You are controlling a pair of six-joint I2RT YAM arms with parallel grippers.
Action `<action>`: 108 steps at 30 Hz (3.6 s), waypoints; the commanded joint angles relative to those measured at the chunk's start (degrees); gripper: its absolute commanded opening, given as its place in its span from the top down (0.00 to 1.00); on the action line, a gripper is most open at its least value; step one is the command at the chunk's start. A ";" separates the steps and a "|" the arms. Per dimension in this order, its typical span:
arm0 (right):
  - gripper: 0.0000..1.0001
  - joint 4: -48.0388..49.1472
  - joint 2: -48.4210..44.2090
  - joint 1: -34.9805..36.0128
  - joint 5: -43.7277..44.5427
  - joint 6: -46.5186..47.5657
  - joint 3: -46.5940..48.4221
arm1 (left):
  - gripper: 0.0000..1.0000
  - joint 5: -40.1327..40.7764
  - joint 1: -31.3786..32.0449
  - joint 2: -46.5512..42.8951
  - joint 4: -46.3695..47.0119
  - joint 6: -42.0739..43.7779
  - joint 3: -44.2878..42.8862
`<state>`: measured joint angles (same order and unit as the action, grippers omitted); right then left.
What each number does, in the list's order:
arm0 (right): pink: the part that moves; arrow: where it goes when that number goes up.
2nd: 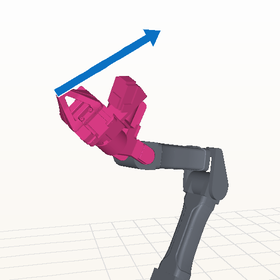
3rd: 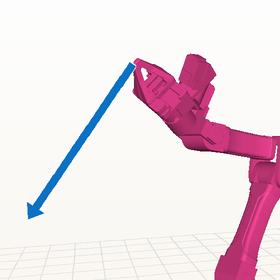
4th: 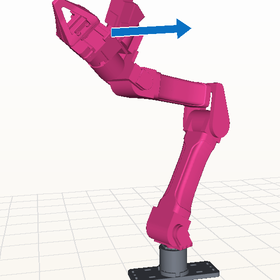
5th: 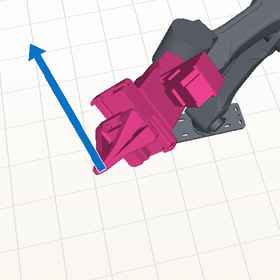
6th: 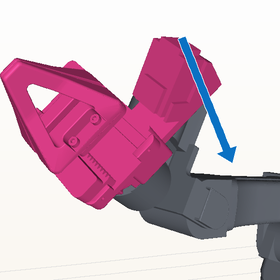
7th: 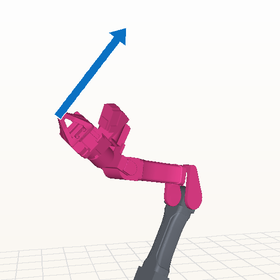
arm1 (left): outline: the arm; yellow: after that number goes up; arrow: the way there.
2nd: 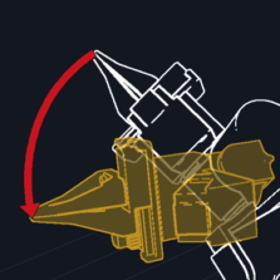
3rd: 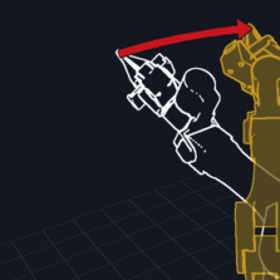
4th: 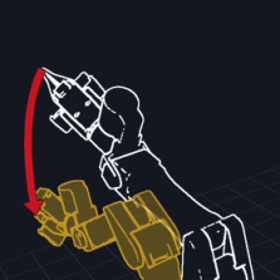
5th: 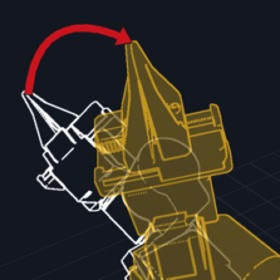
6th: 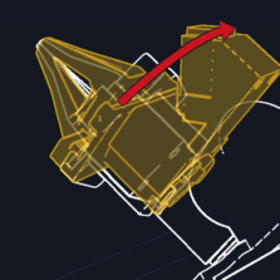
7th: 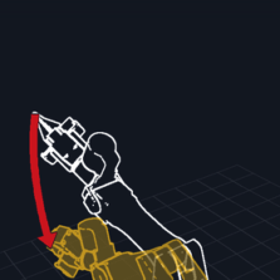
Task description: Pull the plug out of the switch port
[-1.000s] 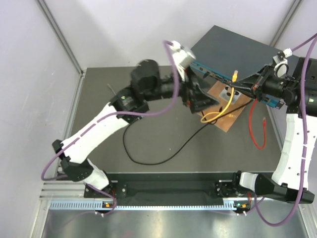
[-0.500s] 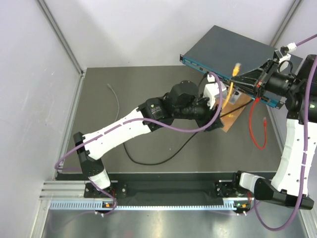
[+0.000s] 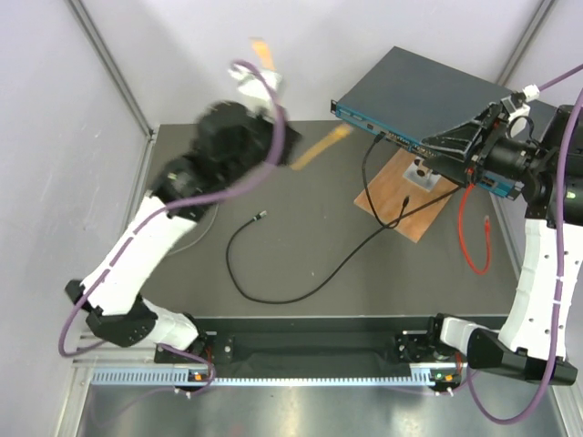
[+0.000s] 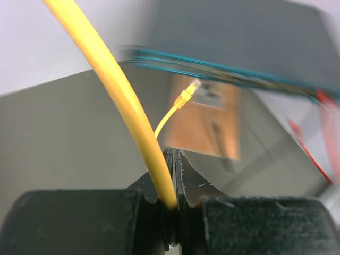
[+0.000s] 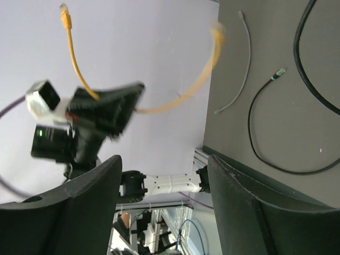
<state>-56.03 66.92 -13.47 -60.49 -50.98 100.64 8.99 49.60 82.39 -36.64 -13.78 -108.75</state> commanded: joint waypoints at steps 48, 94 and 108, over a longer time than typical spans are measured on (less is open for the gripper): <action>0.35 -6.63 -1.35 0.91 14.51 5.54 -8.88 | 0.28 -11.38 -63.06 6.04 -0.06 -27.33 36.59; 0.51 17.70 -13.48 -26.87 23.57 -0.43 -32.87 | 0.42 -29.39 -28.16 3.92 4.04 1.21 27.27; 0.60 29.57 -17.08 -27.04 21.20 -10.36 -40.08 | 0.41 -30.44 -28.25 3.83 4.39 1.12 29.03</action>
<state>-32.10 51.00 -39.77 -38.70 -58.24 60.38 -20.34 21.43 88.01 -33.82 -13.45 -79.83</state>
